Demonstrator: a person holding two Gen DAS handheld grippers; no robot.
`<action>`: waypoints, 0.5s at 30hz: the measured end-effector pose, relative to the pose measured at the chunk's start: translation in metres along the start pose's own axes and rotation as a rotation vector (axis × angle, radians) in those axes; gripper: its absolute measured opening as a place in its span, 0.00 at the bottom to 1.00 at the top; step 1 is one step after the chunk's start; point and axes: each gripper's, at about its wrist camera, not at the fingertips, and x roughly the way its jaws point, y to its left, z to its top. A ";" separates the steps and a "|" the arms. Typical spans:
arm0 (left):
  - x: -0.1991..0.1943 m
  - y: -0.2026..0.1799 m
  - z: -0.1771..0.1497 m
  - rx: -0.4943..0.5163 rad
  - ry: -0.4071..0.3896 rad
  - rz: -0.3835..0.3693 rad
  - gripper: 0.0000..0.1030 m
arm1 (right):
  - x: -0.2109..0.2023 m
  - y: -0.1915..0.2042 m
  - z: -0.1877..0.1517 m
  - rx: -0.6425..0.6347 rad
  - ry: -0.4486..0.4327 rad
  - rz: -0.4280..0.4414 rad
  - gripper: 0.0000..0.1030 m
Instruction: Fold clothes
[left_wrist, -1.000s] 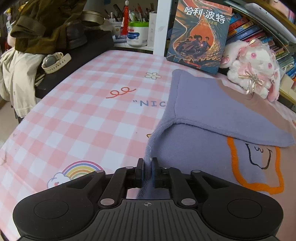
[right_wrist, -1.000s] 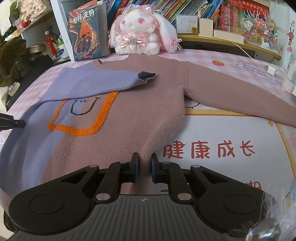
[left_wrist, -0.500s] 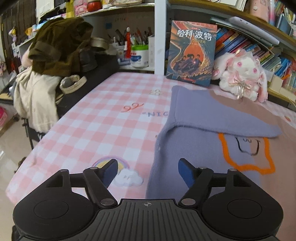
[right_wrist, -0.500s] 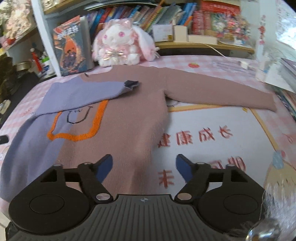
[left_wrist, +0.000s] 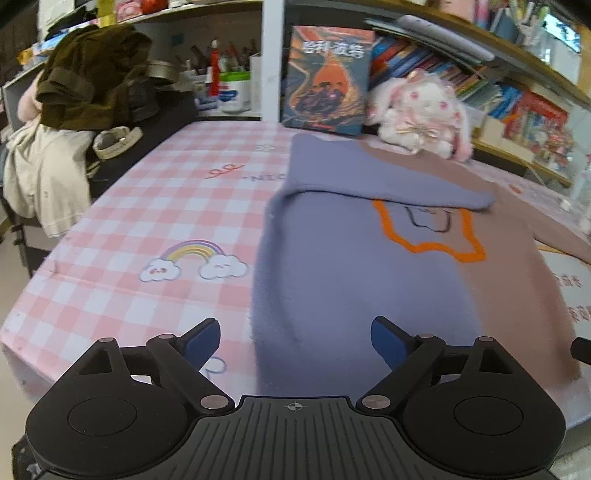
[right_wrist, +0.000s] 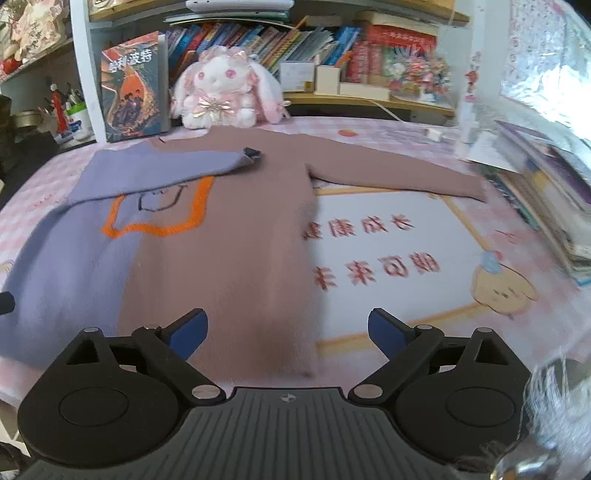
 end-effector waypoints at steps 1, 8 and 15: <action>0.000 -0.001 -0.001 0.004 0.003 -0.011 0.89 | -0.002 -0.001 -0.001 0.002 0.000 -0.008 0.93; 0.003 -0.005 0.000 0.013 -0.007 -0.051 0.89 | -0.014 -0.008 -0.010 0.017 -0.002 -0.062 0.94; 0.012 -0.025 0.003 0.034 0.007 -0.069 0.90 | -0.023 -0.019 -0.016 0.039 -0.004 -0.112 0.94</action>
